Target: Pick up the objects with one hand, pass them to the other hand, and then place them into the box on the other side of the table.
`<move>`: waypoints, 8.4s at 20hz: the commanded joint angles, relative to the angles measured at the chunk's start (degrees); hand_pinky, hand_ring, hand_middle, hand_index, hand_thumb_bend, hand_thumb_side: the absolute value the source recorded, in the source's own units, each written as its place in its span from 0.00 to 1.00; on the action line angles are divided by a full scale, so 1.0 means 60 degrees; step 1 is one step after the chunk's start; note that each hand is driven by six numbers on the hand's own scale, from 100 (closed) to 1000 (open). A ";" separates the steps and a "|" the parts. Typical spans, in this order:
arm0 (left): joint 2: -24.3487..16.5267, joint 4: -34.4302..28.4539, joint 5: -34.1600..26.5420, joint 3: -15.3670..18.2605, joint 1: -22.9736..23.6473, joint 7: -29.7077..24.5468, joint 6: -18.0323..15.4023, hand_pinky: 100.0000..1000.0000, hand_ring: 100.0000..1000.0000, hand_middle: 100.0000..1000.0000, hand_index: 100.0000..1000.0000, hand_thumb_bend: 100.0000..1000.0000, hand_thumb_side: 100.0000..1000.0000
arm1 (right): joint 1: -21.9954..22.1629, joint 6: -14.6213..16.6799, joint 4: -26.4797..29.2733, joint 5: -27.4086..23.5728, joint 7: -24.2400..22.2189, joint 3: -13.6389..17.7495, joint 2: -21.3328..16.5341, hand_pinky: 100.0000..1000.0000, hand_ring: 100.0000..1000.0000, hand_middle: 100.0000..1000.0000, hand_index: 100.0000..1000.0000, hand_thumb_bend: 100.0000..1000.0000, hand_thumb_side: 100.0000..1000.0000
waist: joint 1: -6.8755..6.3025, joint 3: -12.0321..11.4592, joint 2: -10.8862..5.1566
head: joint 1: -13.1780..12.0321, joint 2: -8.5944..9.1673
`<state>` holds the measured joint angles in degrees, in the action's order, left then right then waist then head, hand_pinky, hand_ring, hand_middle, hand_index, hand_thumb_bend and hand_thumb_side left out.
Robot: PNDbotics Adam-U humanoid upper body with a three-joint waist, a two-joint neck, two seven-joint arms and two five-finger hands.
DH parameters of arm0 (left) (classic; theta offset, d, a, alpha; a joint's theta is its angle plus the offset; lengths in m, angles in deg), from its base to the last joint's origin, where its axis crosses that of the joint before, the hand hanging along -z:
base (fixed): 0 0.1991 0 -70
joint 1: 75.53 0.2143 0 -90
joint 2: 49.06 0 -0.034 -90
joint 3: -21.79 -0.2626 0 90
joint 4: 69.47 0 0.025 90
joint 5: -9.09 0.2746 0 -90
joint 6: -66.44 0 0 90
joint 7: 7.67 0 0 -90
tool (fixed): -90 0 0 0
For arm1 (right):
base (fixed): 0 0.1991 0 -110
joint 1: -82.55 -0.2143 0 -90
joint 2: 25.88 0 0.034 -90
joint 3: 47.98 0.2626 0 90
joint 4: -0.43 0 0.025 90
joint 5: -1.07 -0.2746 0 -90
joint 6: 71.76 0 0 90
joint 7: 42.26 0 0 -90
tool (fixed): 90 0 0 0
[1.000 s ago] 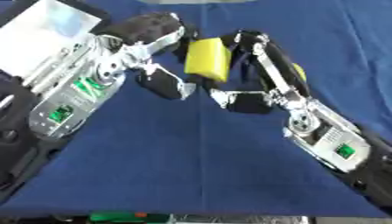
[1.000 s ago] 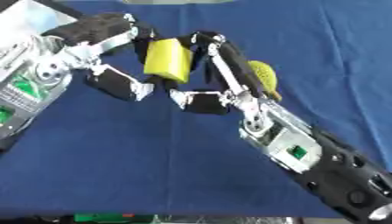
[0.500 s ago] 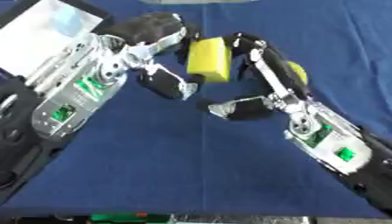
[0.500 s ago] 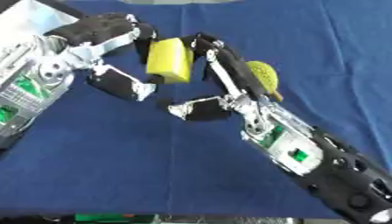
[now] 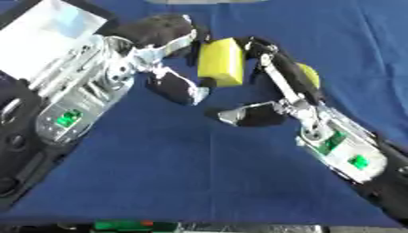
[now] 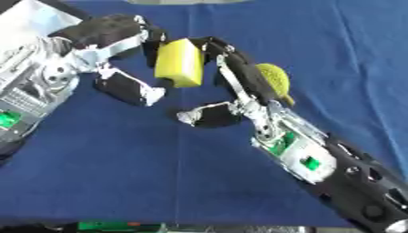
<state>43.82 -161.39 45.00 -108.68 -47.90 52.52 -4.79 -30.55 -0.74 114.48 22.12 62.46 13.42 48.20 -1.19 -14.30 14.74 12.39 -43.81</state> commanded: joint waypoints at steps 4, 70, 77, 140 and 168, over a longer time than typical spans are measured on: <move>-0.0413 -0.0453 0.0071 0.0096 -0.0237 -0.0319 0.0031 0.79 0.61 0.40 0.36 0.00 0.22 | 0.0037 -0.0634 0.0091 0.0061 0.0415 0.0248 -0.0250 0.34 0.67 0.78 0.88 0.70 0.20 | -0.0009 -0.0020 -0.0236 | -0.0009 -0.0051; -0.3803 0.3373 0.1827 0.3535 0.1022 0.2362 0.0774 0.79 0.63 0.42 0.36 0.00 0.22 | -0.0052 0.0465 0.0091 -0.0701 0.2095 0.0834 -0.0353 0.33 0.65 0.76 0.84 0.59 0.18 | 0.0257 0.0621 -0.0127 | -0.1621 0.1021; -0.3466 0.4511 0.2591 0.3715 0.0882 0.2918 0.0563 0.79 0.64 0.43 0.39 0.00 0.23 | -0.0152 0.0776 0.0091 -0.0763 0.2228 0.0886 -0.0270 0.33 0.65 0.76 0.84 0.59 0.18 | 0.0282 0.0775 -0.0036 | -0.1668 0.0798; -0.3907 0.3614 0.1126 0.3624 0.1490 0.4109 0.1149 0.85 0.76 0.65 0.72 0.00 0.18 | 0.0909 -0.2388 0.0091 -0.1678 -0.0493 0.1426 -0.2218 0.50 0.75 0.82 0.83 0.53 0.32 | 0.0377 0.1235 -0.0491 | -0.0632 -0.0030; -0.3764 0.4123 0.1552 0.3695 0.1473 0.4096 0.1203 0.85 0.76 0.66 0.72 0.00 0.19 | -0.0222 -0.4241 0.0091 -0.1286 -0.3316 0.1272 -0.2438 0.69 0.79 0.85 0.83 0.34 0.07 | 0.0338 0.1038 -0.0350 | -0.0307 -0.0030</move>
<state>22.26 -136.38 54.04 -87.15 -37.92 77.06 2.38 -31.16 -25.91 114.46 13.88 42.94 20.58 35.38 1.06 -8.01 13.51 10.32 -43.80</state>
